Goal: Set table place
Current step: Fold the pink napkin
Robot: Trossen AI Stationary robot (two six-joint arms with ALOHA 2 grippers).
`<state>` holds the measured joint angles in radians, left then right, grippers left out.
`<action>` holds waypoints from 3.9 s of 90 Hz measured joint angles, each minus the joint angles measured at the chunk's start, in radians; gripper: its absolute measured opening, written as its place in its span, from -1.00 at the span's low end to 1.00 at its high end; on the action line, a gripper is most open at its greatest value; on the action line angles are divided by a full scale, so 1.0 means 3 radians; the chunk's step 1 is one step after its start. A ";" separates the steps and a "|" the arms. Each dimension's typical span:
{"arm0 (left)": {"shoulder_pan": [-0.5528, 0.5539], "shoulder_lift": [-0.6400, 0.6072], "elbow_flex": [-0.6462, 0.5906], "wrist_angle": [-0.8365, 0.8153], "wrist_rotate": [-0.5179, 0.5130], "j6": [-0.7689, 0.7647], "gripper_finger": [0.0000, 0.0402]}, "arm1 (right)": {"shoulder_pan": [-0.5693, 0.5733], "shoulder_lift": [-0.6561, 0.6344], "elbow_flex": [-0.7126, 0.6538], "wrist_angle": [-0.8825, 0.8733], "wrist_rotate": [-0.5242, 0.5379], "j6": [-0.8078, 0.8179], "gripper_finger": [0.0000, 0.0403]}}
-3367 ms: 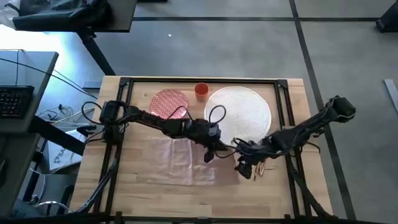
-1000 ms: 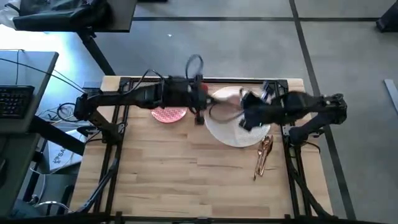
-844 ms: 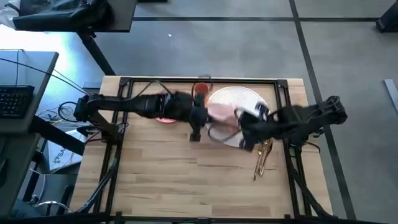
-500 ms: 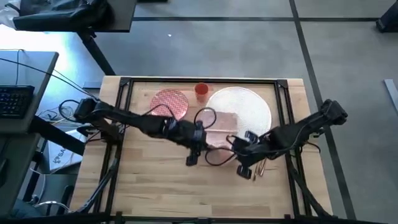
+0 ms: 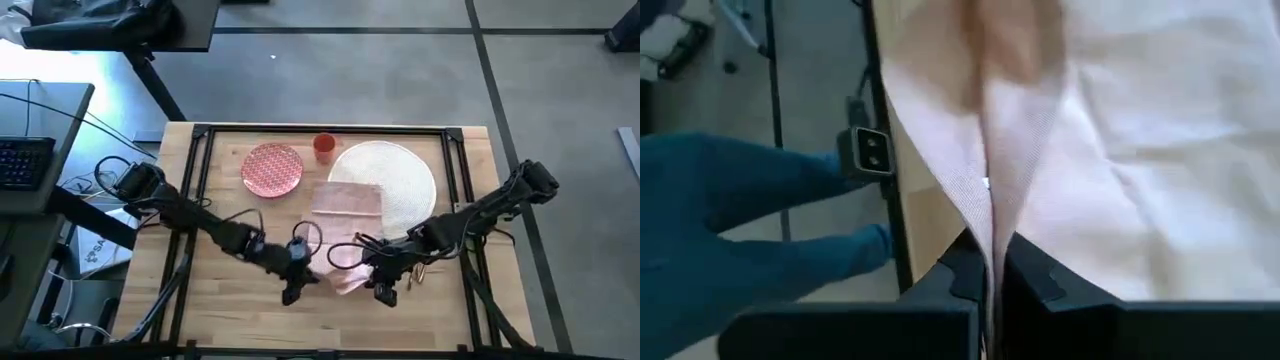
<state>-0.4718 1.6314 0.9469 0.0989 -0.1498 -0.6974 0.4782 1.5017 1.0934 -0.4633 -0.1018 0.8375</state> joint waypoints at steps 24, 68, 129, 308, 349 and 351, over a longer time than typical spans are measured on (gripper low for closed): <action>-0.0068 0.0000 -0.0119 0.0118 -0.0312 -0.0217 -1.00 | -0.0125 -0.0004 -0.0229 0.0082 -0.0169 -0.0026 -1.00; 0.1050 -0.0015 -0.0118 -0.0086 0.0199 0.0880 -1.00 | -0.1435 -0.0018 -0.0338 -0.0515 0.0079 -0.0824 -1.00; 0.1874 0.0259 -0.0118 -0.0261 0.0156 0.1109 -1.00 | -0.2353 0.0166 -0.0337 -0.0458 0.0340 -0.1673 -1.00; 0.1825 0.0528 -0.0115 -0.0424 0.0368 0.2194 -0.30 | -0.2174 -0.0533 -0.1698 0.0966 -0.0214 -0.2951 -0.24; 0.1828 0.0775 -0.0103 -0.0343 0.0526 0.2114 -0.34 | -0.2174 -0.0242 -0.1737 0.1035 -0.0203 -0.3017 -0.24; 0.1828 0.0777 -0.0103 -0.0344 0.0527 0.2104 -0.35 | -0.2174 -0.0216 -0.1737 0.1040 -0.0203 -0.3001 -0.24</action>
<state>0.0765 1.8644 0.9161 -0.0044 0.0083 -0.0660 -0.1739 1.4368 0.5724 -0.1514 -0.1627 -0.0628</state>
